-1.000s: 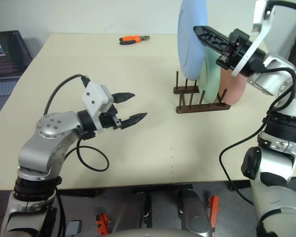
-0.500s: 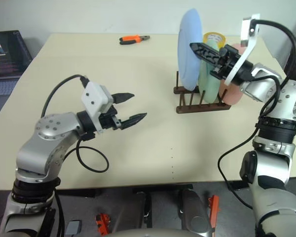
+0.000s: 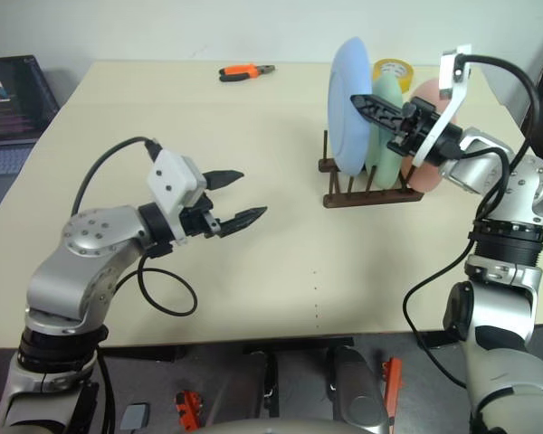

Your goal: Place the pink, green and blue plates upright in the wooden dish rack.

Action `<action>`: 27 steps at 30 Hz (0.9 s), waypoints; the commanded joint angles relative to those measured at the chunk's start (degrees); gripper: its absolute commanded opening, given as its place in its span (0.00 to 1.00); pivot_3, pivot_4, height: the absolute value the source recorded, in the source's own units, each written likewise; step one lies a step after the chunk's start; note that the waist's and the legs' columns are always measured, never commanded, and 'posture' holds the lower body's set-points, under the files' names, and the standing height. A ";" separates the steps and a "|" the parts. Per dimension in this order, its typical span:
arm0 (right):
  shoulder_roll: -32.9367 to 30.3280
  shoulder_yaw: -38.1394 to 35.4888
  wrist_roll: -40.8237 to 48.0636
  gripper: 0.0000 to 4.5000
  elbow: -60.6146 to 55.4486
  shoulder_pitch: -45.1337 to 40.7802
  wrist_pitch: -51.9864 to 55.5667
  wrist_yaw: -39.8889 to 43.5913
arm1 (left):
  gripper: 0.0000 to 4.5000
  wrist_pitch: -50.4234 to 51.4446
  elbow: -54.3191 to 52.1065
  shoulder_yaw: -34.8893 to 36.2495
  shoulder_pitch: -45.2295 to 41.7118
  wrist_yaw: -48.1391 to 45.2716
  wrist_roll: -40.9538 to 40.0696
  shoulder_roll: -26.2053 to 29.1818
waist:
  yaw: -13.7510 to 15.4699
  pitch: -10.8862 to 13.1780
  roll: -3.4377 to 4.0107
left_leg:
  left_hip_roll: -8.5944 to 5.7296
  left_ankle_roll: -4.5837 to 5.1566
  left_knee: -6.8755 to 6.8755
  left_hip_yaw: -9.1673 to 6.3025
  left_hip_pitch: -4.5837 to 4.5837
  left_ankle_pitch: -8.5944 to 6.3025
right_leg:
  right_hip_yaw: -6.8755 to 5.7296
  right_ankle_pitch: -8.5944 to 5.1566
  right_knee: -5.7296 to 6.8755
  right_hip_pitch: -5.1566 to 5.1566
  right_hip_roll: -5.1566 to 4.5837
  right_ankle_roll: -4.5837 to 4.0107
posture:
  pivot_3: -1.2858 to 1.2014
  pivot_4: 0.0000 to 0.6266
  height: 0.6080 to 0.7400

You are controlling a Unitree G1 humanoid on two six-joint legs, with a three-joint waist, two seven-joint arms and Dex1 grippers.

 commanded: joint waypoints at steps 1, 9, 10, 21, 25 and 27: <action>-0.67 -0.10 -0.29 0.06 -0.58 -0.92 -1.51 0.88 | 0.83 -0.45 -2.40 1.30 -0.27 0.20 -0.66 0.51 | 0.00 0.00 0.00 | -0.01 0.00 0.00 0.00 0.00 0.00 | 0.00 0.00 0.00 0.00 0.00 0.00 | 0.52 0.24 1.00; -0.81 0.93 -1.32 0.63 -0.84 -0.59 -2.22 1.35 | 0.83 -0.36 -2.66 1.31 0.03 0.35 -0.65 0.53 | 0.00 0.00 0.00 | -0.01 0.00 0.00 0.00 0.00 0.00 | 0.00 0.00 0.00 0.00 0.00 0.00 | 0.52 0.24 1.00; -0.97 1.00 -1.74 0.70 -0.89 -0.79 -2.74 1.42 | 0.83 -0.37 -2.68 1.34 0.07 0.34 -0.64 0.57 | 0.00 0.00 0.00 | 0.00 0.00 0.00 0.00 0.00 0.00 | -0.01 0.00 -0.01 0.00 0.00 0.00 | 0.52 0.24 1.00; -2.87 4.69 -9.93 0.70 -2.54 -4.49 -11.01 0.56 | 0.83 -0.42 -2.26 1.02 -0.44 0.18 -0.43 0.69 | -0.03 0.00 0.00 | -0.01 0.00 -0.01 0.00 0.01 0.00 | -0.01 -0.01 -0.01 -0.01 0.01 -0.01 | 0.52 0.24 1.00; -4.69 6.33 -11.40 0.70 -4.16 -4.75 -11.74 2.92 | 0.83 -0.50 -2.31 0.85 -0.43 0.04 -0.40 0.73 | 0.03 0.00 0.00 | -0.01 0.00 -0.01 0.00 0.00 0.00 | -0.02 -0.02 -0.01 -0.01 0.01 -0.03 | 0.52 0.24 1.00; -7.20 7.21 -11.14 0.70 -6.22 -4.20 -11.08 5.87 | 0.83 -0.53 -2.34 1.06 -0.43 -0.20 -0.54 0.94 | 0.05 0.01 0.01 | 0.00 0.00 -0.01 0.00 -0.04 0.00 | -0.02 -0.02 -0.01 -0.04 -0.02 -0.03 | 0.52 0.24 1.00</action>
